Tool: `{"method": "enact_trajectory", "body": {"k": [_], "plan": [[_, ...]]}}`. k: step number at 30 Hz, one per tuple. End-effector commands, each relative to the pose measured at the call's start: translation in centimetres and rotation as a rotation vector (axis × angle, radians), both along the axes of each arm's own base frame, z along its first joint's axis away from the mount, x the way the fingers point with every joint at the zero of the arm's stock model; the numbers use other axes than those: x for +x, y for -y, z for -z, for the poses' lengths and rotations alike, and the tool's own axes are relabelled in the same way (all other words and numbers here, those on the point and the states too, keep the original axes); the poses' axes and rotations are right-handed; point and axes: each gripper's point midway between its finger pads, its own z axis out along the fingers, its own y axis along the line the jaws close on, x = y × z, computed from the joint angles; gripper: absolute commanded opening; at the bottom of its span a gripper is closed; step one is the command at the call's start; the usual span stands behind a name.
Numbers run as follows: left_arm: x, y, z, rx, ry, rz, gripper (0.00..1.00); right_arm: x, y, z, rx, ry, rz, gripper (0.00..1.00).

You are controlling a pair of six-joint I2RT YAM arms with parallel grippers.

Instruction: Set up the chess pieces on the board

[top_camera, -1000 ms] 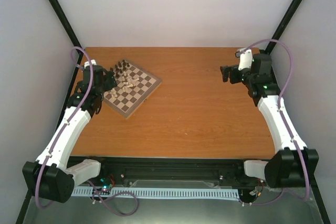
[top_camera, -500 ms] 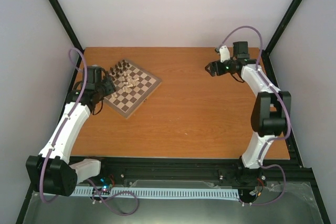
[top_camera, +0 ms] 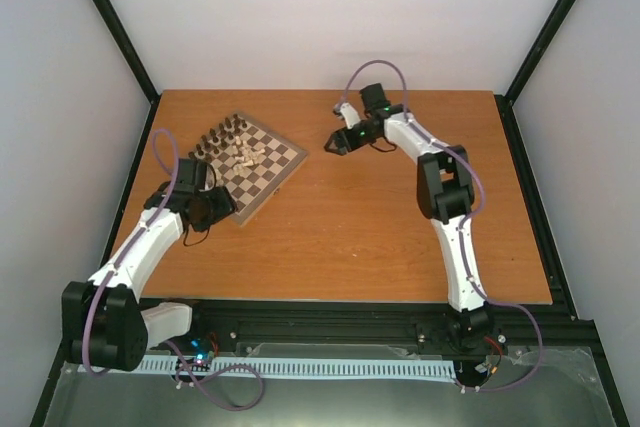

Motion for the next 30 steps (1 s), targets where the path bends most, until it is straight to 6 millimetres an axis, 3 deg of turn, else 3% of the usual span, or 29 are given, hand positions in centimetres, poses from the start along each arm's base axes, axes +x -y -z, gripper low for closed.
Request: {"method": "enact_trajectory", "body": {"k": [1,5,11,19,30], "plan": [[0.3,1.1,2.2,-0.115,-0.016,-0.047,0.63,-0.5,-4.4,0.0,0.050,-0.046,-0.052,0.70],[0.7,0.4,3.4,-0.110,0.012,-0.115,0.65,0.4,-6.5,1.0,0.100,-0.088,-0.033,0.71],[0.7,-0.6,4.8,-0.101,0.027,-0.192,0.65,1.3,-8.0,2.5,0.148,-0.129,-0.003,0.71],[2.4,-0.8,5.7,-0.192,0.134,-0.280,0.67,0.7,-9.3,4.5,0.144,-0.146,-0.027,0.65],[3.8,-1.4,8.1,-0.192,0.075,-0.318,0.61,-0.5,-10.9,4.8,0.166,-0.155,-0.078,0.46]]}}
